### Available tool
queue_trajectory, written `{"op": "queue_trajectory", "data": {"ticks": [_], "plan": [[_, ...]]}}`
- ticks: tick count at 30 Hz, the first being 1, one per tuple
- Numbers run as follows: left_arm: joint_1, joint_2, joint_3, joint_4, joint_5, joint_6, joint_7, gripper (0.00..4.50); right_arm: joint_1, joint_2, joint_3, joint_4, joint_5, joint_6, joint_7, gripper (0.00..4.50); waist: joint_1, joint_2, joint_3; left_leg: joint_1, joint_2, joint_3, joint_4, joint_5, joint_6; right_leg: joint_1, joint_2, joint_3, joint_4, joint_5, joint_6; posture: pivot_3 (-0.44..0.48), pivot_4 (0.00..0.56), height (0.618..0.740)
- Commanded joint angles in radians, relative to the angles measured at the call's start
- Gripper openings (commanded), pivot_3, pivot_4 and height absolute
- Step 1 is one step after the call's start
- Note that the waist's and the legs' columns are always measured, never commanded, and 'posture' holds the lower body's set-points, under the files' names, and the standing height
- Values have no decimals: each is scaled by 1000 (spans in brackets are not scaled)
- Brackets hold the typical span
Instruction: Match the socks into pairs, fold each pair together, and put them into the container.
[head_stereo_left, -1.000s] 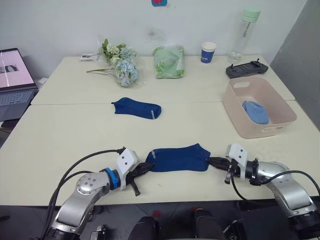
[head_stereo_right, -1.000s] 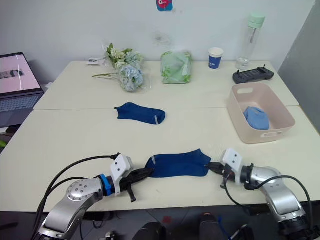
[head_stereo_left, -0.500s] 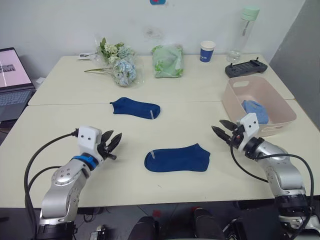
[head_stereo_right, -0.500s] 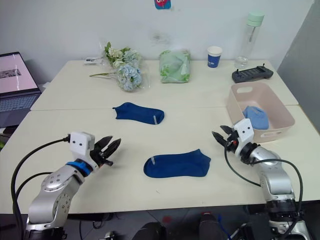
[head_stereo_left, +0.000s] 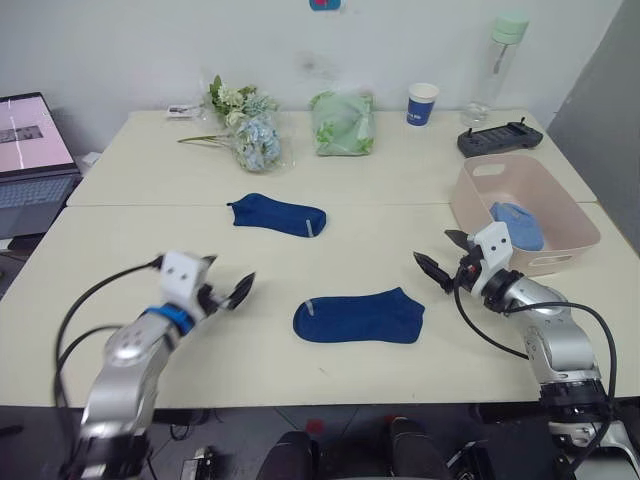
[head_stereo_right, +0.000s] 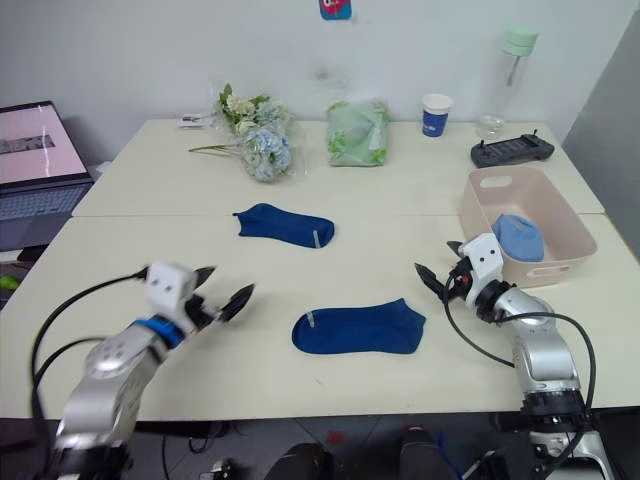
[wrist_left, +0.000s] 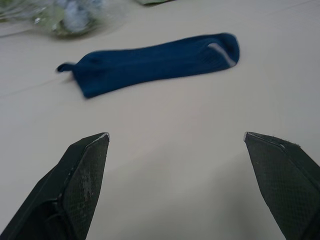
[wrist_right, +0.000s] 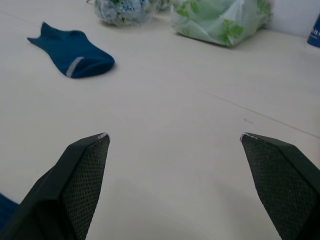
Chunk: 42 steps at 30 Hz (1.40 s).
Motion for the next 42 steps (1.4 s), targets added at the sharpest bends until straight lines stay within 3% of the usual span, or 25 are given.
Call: {"op": "queue_trajectory", "data": {"ticks": [1, 6, 11, 14, 22, 27, 33, 38, 42], "plan": [[-163, -31, -74, 164, 68, -65, -19, 4489, -20, 2, -14, -53, 7, 5, -17, 4500, -3, 0, 0, 0, -1, 0, 0, 0, 0, -1, 0, 0, 0, 0, 0, 0, 150, 740], [-370, -96, -144, 466, 128, -146, -52, 4489, -12, 4, -2, -74, 1, 16, -22, 4500, -14, 0, 0, -1, -1, 1, -1, 0, 0, -2, 0, 0, -1, 0, 0, 0, 150, 740], [-596, -158, -206, 912, 242, -222, 0, 4489, -5, 15, 1, -113, -1, 34, -51, 4500, -16, -1, 0, -1, -1, 1, -1, 0, 0, -3, 1, 0, 0, 0, 0, 0, 150, 740], [-650, -168, -181, 1009, 240, -250, 18, 3883, 9, 12, -8, -137, 0, 46, -66, 4500, -16, -1, 0, -1, -2, 1, 0, 0, 0, -2, 1, 0, 0, 0, 0, 0, 150, 740], [-691, -156, -132, 1101, 227, -277, 30, 1440, 47, 4, -15, -176, 0, 56, -88, 4500, -20, -1, 0, 0, -1, 1, 0, 0, 0, -2, 1, 1, 1, 0, 1, 0, 150, 740], [-680, -149, -136, 1070, 245, -333, 28, 29, 52, -6, -1, -168, -14, 43, -79, 4500, -17, -1, 0, 0, -1, 1, 0, 0, 0, -3, 1, 1, 1, 0, 1, 0, 150, 740], [-555, -168, -154, 810, 204, -255, -83, 29, 43, 16, -6, -161, -7, 37, -85, 4500, -16, -1, 0, -1, -1, 0, 0, 0, 0, -3, 1, 1, 1, 0, 1, 0, 150, 740], [-462, -293, -217, 460, 126, -5, -144, 29, 26, 24, -5, -133, -22, 27, -96, 4500, -9, -1, 1, -3, 0, 0, 0, 0, 0, -3, 0, 1, 0, 0, 1, 0, 150, 740], [-459, -366, -248, 428, 140, 46, -110, 29, 17, 21, -9, -114, -36, 23, -103, 4500, -11, -1, 1, -3, -1, 0, 1, 0, 0, -3, 0, 1, 0, 0, 1, 0, 150, 740]]}}
